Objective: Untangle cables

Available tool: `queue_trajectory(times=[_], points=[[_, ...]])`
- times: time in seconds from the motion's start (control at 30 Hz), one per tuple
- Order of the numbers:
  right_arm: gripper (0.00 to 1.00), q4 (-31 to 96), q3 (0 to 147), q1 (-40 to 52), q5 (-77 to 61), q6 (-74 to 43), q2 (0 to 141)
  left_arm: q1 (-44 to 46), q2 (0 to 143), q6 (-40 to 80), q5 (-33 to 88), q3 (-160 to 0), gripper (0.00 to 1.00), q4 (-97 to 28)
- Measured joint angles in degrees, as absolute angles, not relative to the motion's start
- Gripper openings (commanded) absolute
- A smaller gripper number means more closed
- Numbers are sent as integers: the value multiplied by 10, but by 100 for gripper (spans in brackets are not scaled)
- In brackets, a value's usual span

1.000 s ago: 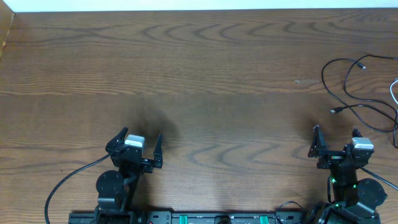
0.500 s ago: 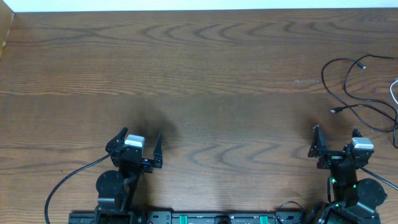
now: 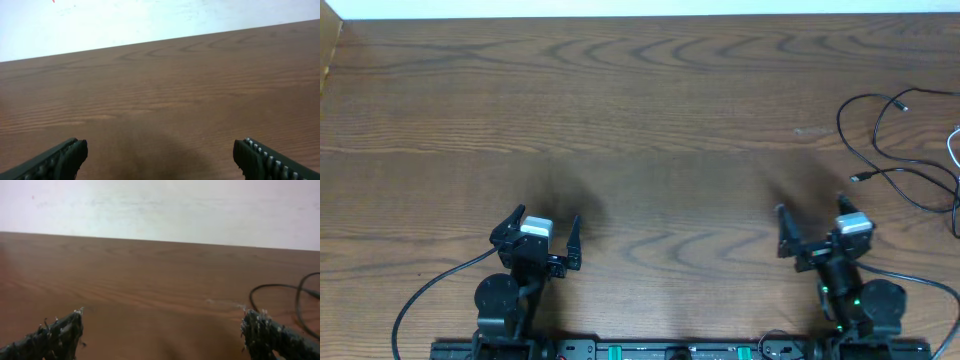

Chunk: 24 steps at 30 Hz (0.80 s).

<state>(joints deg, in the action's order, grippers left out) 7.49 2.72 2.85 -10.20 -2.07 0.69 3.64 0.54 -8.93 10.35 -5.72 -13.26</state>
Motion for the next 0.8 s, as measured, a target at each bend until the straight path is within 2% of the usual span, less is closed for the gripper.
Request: queue_trajectory(times=[0.07,0.27,0.8], points=[[99,75,24,56,-66,-18,7,36,5,-89,103,-57,98,-133],[99,74,22,62,-17,-12,7,36,5,-90,103,-57,98,-133],[99,74,22,62,-1,-10,7,36,5,-90,103,-57,98,-133]])
